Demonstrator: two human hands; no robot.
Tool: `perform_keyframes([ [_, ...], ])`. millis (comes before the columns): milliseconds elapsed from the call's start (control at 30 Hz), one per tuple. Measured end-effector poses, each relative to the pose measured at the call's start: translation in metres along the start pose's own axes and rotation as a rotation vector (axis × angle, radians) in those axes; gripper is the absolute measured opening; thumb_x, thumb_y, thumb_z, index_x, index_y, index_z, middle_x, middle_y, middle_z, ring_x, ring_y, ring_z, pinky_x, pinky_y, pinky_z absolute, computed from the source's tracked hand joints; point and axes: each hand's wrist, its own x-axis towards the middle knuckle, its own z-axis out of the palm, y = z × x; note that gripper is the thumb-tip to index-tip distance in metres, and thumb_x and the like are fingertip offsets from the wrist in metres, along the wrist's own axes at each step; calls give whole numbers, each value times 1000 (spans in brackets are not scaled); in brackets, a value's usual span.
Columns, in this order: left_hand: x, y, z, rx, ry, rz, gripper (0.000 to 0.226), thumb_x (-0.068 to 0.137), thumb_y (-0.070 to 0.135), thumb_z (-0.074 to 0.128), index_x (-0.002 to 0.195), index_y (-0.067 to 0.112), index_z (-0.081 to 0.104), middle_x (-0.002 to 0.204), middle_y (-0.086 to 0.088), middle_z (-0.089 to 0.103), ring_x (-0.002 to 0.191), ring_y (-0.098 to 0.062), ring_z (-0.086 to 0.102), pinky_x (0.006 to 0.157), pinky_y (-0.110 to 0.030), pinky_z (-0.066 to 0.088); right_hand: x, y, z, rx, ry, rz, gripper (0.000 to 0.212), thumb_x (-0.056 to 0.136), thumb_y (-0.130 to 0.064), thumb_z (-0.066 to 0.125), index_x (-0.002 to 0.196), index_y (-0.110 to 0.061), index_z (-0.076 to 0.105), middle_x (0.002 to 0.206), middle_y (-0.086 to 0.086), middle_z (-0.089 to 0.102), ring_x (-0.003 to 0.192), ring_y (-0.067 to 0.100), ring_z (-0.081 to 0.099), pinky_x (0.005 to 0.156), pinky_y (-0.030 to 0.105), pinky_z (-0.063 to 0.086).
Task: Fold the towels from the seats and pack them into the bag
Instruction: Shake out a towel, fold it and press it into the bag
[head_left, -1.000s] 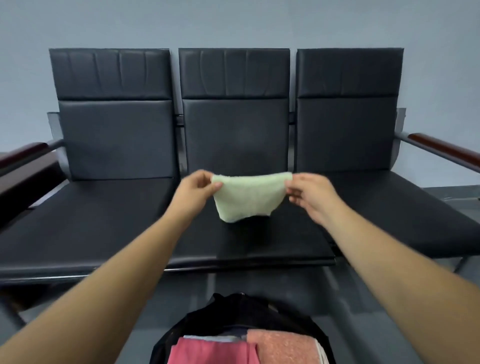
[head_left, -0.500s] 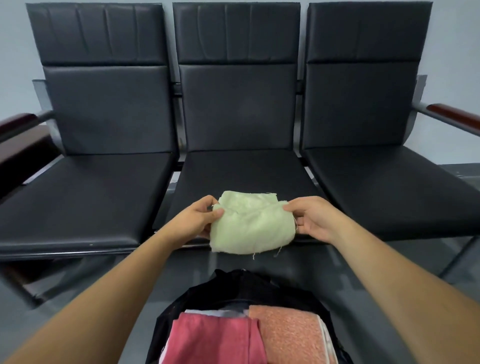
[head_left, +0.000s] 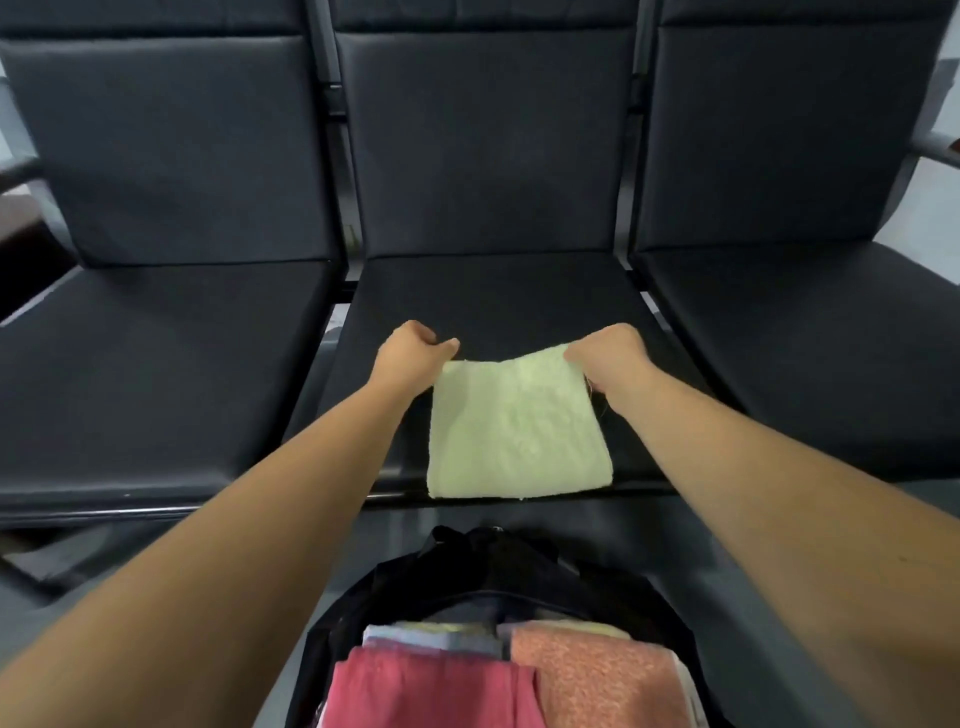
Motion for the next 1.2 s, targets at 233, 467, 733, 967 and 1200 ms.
perform_keyframes([
  [233,-1,-6,16,170,-167,-118,44,87,40,75,107,7,54,106,-2,60,94,-21,59,78,-34,49,3,-2,18,-326,-11,100,32,93,-19,65,119,-5,55,92,5,55,70,16,53,56,27,45],
  [467,-32,-12,12,-239,-219,-71,20,93,25,71,109,14,68,105,-2,73,95,-21,71,75,-33,58,-21,1,12,-122,-196,146,71,86,-30,80,141,-1,46,133,14,59,117,32,62,101,43,53],
  [733,-89,-5,-31,-603,-272,52,20,88,22,77,104,16,66,104,-5,76,96,-25,73,79,-41,61,-90,14,-23,499,-326,22,19,92,-14,74,107,-2,70,105,13,77,89,26,77,75,41,62],
  [967,-149,-10,-63,-510,-321,102,26,87,28,78,105,14,65,101,-6,74,91,-25,72,74,-41,58,-156,25,-40,550,-418,-52,26,95,-11,70,117,0,66,111,14,76,99,29,75,86,47,60],
  [1200,-205,-41,-68,-419,-441,99,16,87,16,78,89,13,63,85,-4,70,77,-17,67,65,-28,52,-200,72,-35,503,-429,-49,25,89,-3,73,113,-1,64,111,16,74,96,29,75,80,45,60],
])
